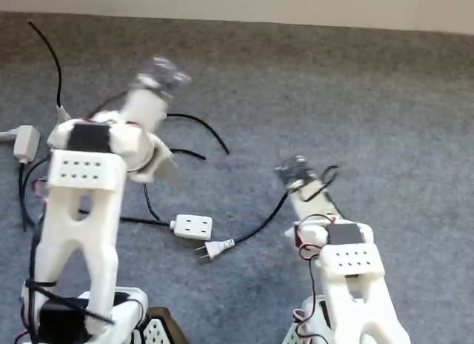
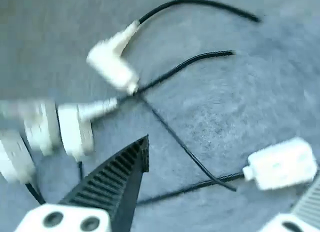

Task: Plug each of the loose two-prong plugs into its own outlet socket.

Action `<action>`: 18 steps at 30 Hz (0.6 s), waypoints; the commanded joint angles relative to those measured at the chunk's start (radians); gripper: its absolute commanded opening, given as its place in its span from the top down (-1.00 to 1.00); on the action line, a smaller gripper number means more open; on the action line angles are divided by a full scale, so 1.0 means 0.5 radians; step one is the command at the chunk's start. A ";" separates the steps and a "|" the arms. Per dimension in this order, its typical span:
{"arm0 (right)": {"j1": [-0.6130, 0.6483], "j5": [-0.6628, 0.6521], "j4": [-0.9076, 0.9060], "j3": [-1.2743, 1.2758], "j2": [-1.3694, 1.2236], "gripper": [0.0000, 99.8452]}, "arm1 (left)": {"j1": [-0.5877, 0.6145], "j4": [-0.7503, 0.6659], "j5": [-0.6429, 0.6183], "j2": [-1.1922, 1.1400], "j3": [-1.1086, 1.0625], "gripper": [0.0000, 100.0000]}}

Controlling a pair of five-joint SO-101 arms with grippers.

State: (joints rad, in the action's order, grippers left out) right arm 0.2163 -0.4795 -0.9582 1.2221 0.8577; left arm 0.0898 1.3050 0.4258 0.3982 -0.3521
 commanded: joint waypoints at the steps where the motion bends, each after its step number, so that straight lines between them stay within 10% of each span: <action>1: 0.262 -0.083 -0.265 -0.376 0.008 0.67 | 0.351 -0.325 -0.868 0.057 -0.367 0.06; 6: 0.606 -0.423 -0.468 -0.793 0.005 0.67 | 0.582 -0.740 -1.007 0.063 -0.778 0.06; 18: 1.125 -0.718 -0.149 -0.870 -0.901 0.67 | 0.713 -0.758 -1.197 0.072 -0.836 0.06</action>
State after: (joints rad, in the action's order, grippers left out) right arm 0.7595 -0.8278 -1.1101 0.8370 0.5033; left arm 0.4304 0.9383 -0.1665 0.4043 -0.7741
